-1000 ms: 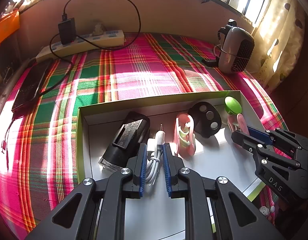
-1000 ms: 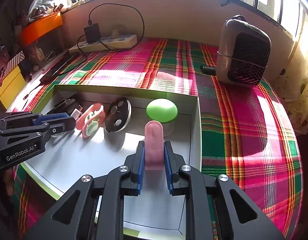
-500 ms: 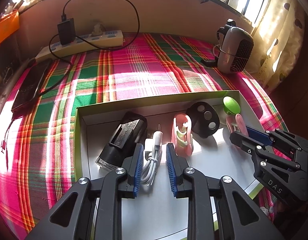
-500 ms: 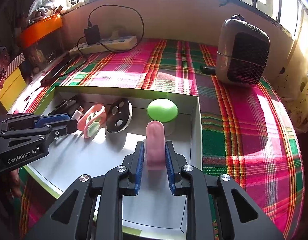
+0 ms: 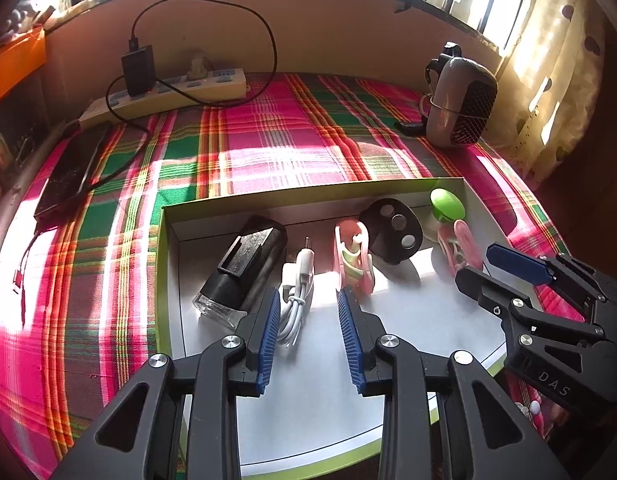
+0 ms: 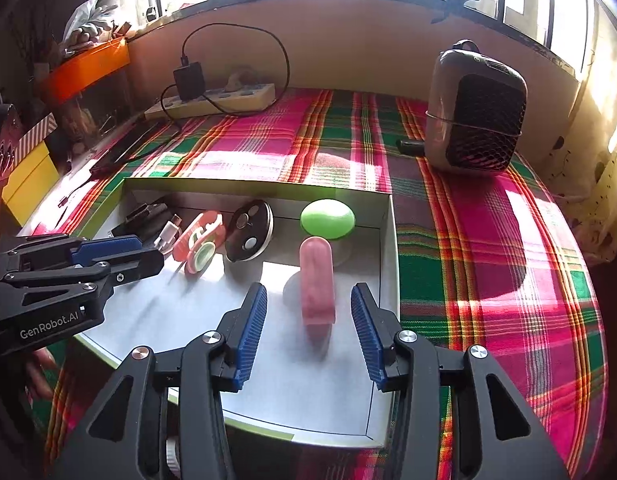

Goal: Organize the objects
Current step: 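Withdraw both open tools from the box toward the walnuts and white knob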

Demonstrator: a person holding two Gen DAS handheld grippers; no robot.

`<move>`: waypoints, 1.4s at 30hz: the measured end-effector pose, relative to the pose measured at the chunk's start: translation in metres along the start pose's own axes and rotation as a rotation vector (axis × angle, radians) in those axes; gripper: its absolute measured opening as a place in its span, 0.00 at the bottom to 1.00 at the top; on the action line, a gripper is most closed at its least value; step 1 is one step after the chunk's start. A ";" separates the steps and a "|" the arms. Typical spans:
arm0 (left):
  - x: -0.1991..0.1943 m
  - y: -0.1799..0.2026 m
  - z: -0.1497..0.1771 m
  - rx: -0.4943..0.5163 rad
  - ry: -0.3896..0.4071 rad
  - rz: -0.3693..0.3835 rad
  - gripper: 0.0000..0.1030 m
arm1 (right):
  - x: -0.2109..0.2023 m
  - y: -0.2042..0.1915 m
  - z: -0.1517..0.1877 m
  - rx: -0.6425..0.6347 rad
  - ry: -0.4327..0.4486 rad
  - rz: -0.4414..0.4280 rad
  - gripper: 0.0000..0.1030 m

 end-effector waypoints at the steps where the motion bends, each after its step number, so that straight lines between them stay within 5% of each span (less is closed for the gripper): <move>1: -0.004 0.001 0.000 0.003 0.008 -0.002 0.28 | -0.003 0.000 0.000 0.003 0.005 -0.001 0.44; 28: -0.091 0.021 0.060 -0.009 0.136 0.029 0.28 | -0.087 -0.012 0.053 0.057 0.096 0.012 0.44; 42: -0.080 0.054 0.098 0.026 0.071 0.184 0.29 | -0.095 -0.007 0.106 0.075 0.058 0.044 0.44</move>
Point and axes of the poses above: each gripper's, at about its wrist camera, not at the fingertips, and x roughly the way its jaws point, y to its right, z to its underside, the point moved 8 cm from there along x, roughly the way its jaws point, and after that the axes turned 2 degrees about -z, right-handed, at the moved point
